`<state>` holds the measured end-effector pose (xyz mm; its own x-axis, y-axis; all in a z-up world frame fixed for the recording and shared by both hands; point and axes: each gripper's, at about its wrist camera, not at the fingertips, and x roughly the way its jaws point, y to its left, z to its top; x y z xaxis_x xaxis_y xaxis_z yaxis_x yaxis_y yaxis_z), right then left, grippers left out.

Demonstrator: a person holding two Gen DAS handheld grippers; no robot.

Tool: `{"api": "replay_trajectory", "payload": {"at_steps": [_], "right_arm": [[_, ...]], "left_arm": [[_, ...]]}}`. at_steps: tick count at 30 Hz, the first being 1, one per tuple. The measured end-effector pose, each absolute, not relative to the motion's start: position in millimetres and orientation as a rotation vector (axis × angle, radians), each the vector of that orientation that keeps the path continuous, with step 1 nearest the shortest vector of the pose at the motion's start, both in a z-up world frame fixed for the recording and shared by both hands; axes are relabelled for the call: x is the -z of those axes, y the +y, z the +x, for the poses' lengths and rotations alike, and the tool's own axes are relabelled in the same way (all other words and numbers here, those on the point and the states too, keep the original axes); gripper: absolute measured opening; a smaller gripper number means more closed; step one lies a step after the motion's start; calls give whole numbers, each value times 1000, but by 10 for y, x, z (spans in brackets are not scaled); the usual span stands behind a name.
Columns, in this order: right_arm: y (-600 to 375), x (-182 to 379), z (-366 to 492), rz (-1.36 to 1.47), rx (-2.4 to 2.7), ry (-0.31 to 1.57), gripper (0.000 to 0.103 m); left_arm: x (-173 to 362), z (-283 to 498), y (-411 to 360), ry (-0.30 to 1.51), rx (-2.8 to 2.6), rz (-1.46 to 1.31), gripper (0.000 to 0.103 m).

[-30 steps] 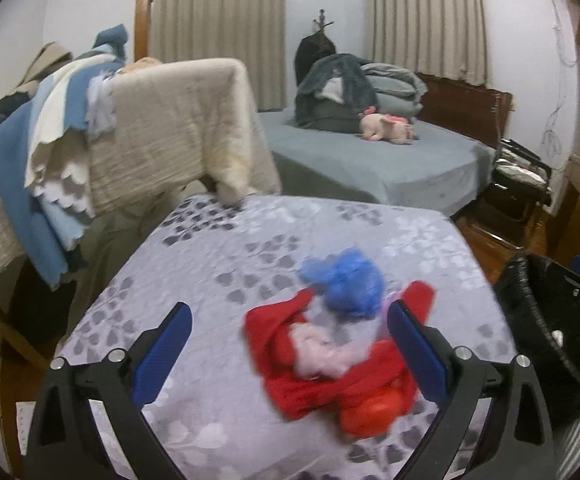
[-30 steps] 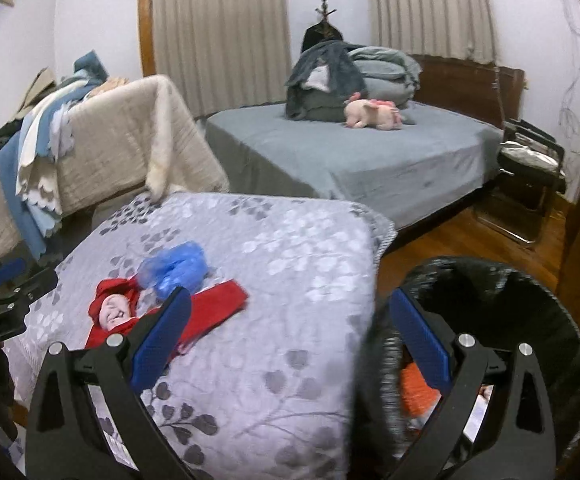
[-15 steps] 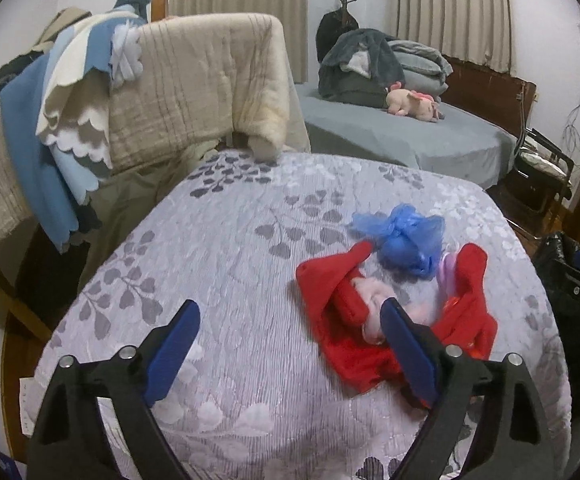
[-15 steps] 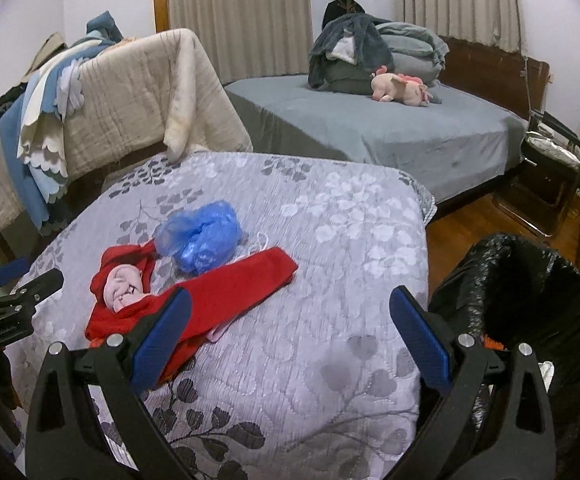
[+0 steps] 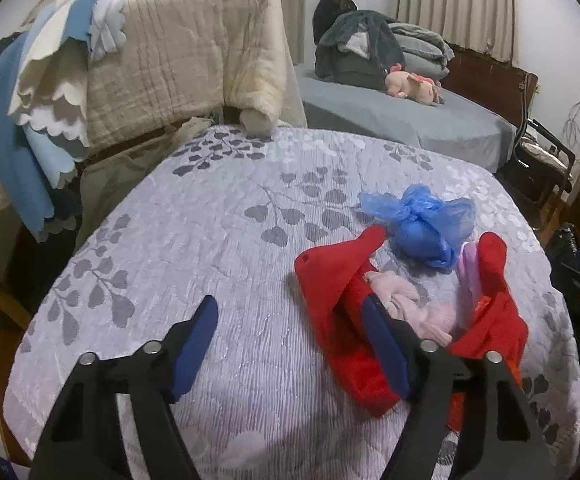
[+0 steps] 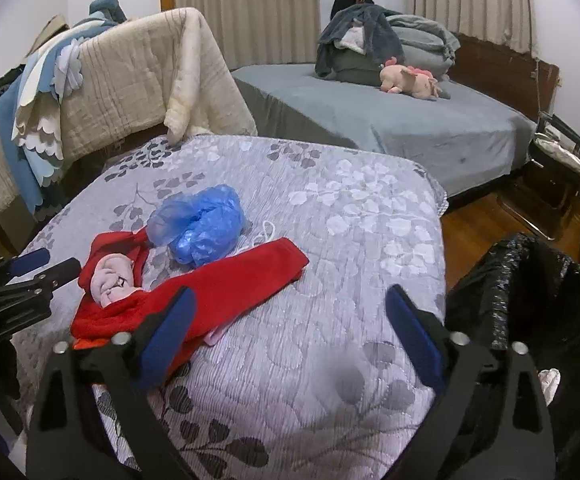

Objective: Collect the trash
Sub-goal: 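Move both tools back over the mattress toward the red cloth items, then grasp a red glove with the left tool while the right tool grasps red cloth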

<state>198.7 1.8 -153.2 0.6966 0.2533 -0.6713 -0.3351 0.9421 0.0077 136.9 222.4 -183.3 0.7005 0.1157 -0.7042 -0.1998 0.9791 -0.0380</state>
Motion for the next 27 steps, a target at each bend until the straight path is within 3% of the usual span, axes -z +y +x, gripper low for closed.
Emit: {"api": "replay_trajectory", "payload": {"at_steps": [8, 19, 23, 27], "right_arm": [[153, 1733, 2189, -139, -330, 785, 77], [403, 1927, 2423, -169, -360, 843, 72], [440, 1981, 2442, -159, -395, 868, 61], [494, 1967, 2418, -142, -475, 876, 30]], "left_arm": [[1988, 1509, 2302, 815, -154, -149, 47], [2085, 1587, 2317, 846, -157, -156, 35], [2104, 1624, 2308, 854, -148, -157, 28], [2118, 1646, 2292, 859, -132, -162, 20]]}}
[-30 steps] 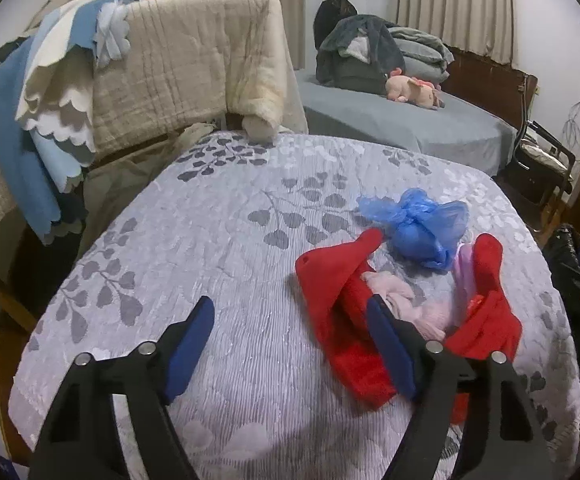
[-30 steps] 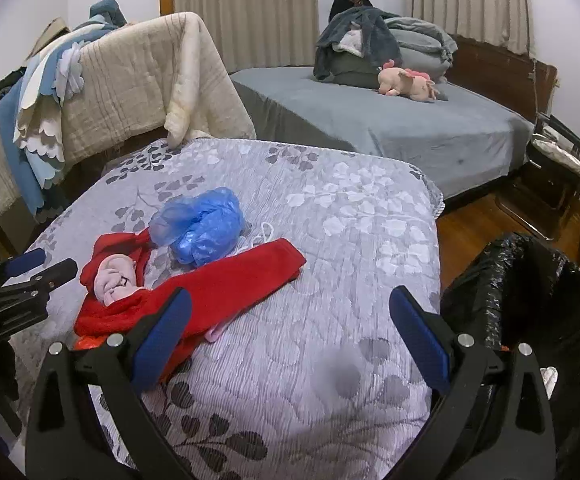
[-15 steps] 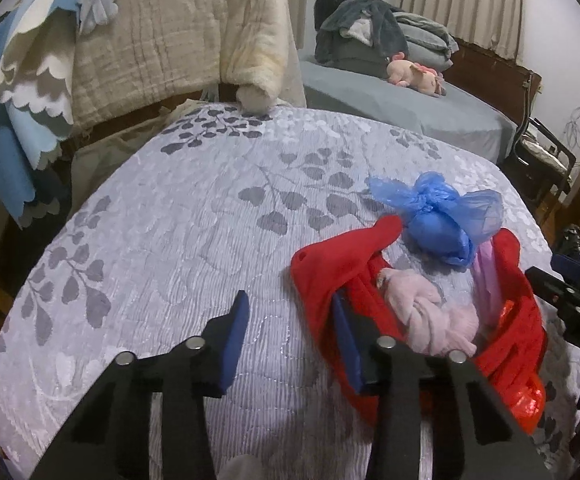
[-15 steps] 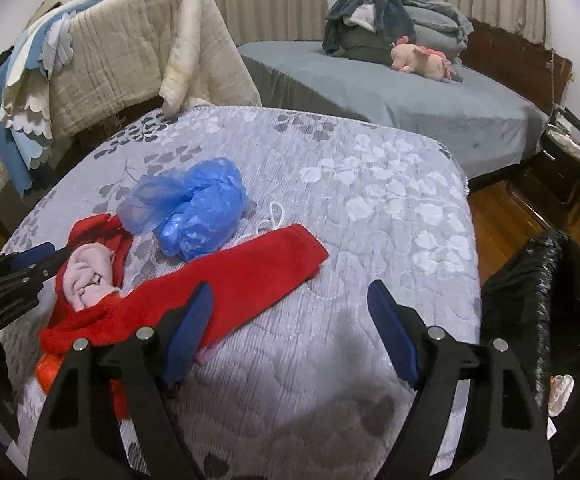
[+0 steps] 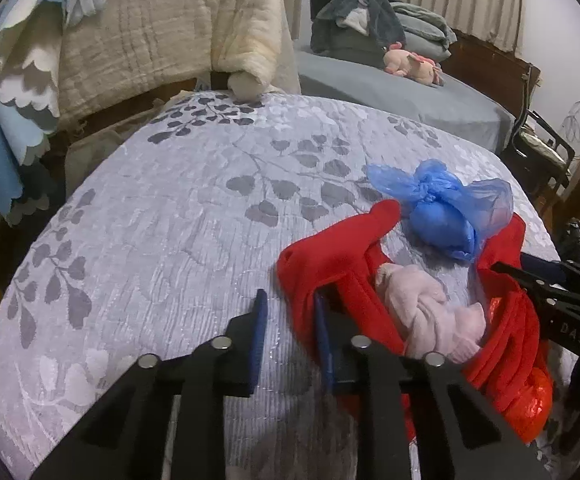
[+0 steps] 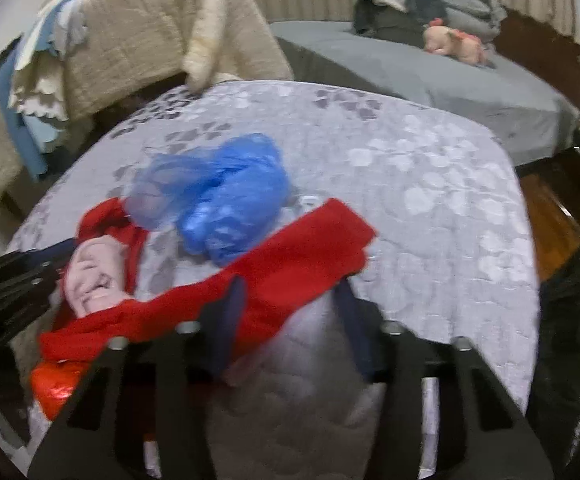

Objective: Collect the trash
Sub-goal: 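Grasp a red glove with the left tool while the right tool grasps red cloth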

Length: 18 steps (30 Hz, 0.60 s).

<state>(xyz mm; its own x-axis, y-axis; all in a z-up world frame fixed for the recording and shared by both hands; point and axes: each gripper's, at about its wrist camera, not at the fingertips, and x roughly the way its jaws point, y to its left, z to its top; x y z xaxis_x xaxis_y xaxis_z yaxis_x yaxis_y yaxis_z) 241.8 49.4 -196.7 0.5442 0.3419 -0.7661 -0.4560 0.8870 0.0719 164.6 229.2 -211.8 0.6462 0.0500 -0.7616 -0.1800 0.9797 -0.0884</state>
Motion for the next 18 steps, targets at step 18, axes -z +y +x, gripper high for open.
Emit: {"api": "replay_trajectory", "payload": {"at_steps": [18], "right_arm": [[337, 1126, 2161, -72, -557, 713, 8]], "left_arm": [[1558, 1467, 2241, 744, -107, -178, 4]]}}
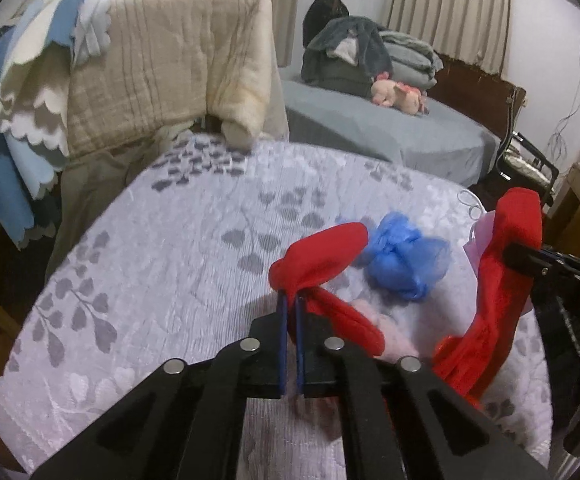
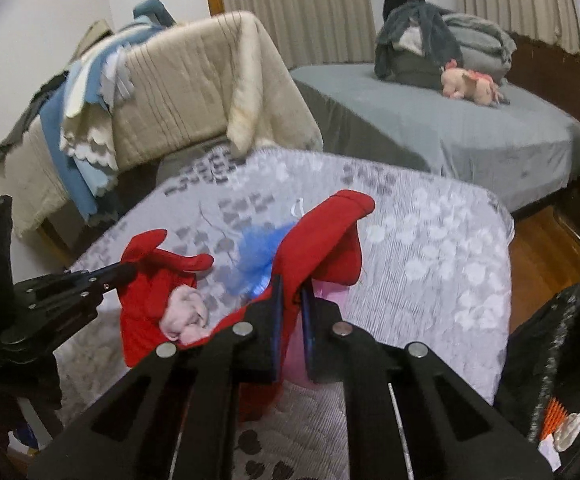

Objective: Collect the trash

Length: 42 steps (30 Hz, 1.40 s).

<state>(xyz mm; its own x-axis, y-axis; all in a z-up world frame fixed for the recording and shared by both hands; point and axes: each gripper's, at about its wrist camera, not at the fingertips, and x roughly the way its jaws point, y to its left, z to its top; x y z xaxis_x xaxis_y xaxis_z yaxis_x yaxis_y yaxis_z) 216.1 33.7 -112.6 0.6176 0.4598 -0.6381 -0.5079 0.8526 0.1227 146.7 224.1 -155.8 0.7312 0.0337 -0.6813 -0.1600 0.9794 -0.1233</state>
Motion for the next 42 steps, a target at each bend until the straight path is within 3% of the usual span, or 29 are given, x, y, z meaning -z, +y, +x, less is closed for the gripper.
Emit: {"api": "replay_trajectory", "payload": {"at_steps": [20, 42], "right_arm": [[-85, 445, 1890, -42, -530, 575, 8], [-400, 575, 1822, -25, -476, 595, 8]], "left_arm": [[854, 1348, 1894, 605, -13, -170, 4], [932, 1403, 1281, 644, 117, -145, 3]]}}
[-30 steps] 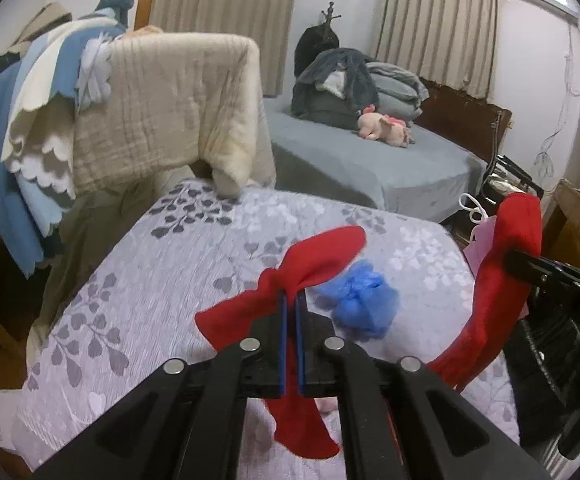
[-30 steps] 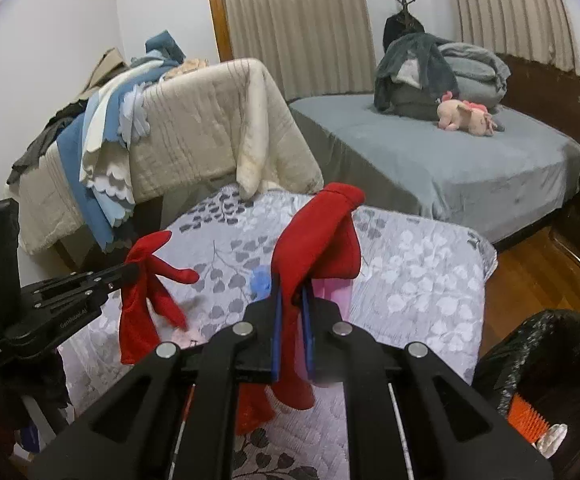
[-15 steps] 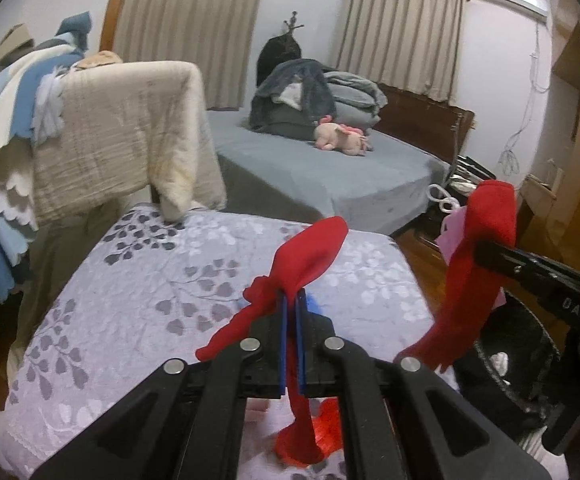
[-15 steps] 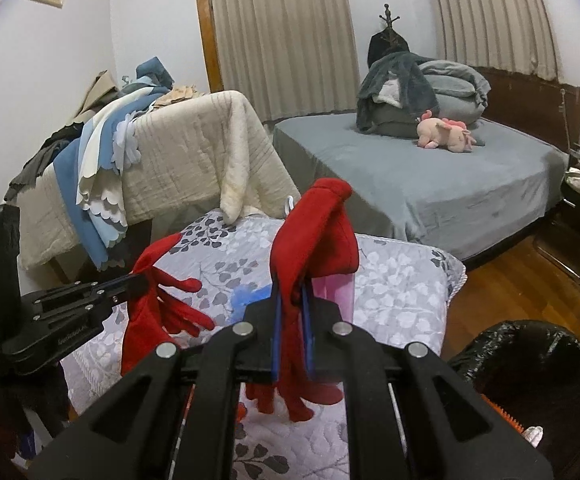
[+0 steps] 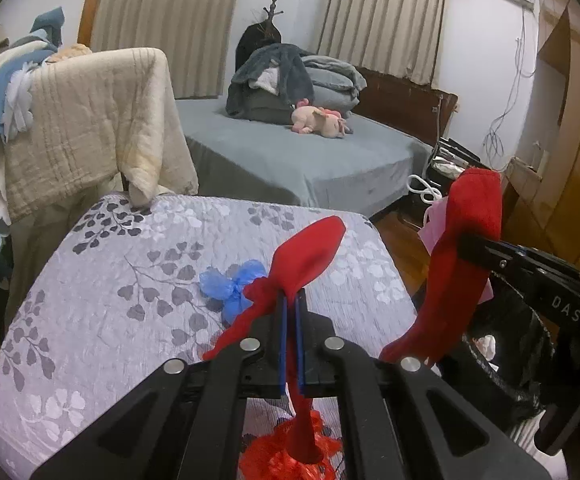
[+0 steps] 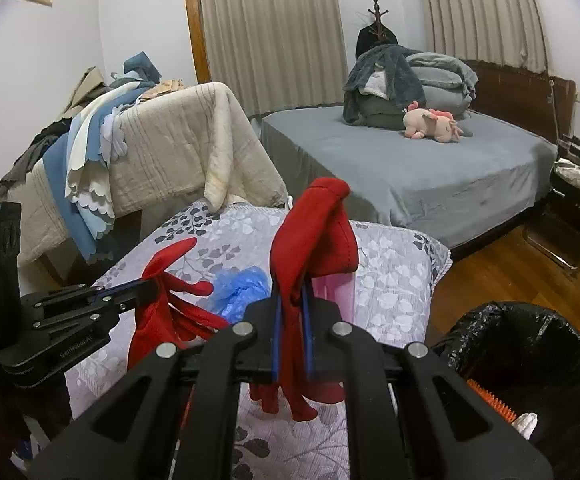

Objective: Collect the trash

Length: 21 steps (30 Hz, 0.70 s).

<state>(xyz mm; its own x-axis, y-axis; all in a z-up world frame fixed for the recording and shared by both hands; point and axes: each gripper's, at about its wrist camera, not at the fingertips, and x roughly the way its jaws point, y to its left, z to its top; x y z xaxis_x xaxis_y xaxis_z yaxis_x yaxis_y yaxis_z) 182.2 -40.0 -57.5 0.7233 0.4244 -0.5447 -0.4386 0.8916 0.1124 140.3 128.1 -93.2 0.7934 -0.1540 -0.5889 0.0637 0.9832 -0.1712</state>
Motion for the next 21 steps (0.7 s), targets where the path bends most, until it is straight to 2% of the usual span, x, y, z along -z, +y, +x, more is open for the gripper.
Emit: {"api": "replay_trajectory", "payload": {"at_steps": [13, 18, 19, 21], "right_arm": [[-189, 1245, 2336, -43, -474, 758, 8], [-158, 1408, 2459, -50, -467, 797, 12], [-161, 1438, 2476, -49, -462, 808, 13], [-167, 1468, 2488, -45, -457, 820, 30]], "left_arm": [[1141, 1585, 1440, 679, 74, -181, 3], [1262, 1731, 1443, 701, 66, -185, 3], [1294, 1757, 1445, 709, 66, -187, 3], [1333, 1780, 1444, 717, 67, -188, 3]]}}
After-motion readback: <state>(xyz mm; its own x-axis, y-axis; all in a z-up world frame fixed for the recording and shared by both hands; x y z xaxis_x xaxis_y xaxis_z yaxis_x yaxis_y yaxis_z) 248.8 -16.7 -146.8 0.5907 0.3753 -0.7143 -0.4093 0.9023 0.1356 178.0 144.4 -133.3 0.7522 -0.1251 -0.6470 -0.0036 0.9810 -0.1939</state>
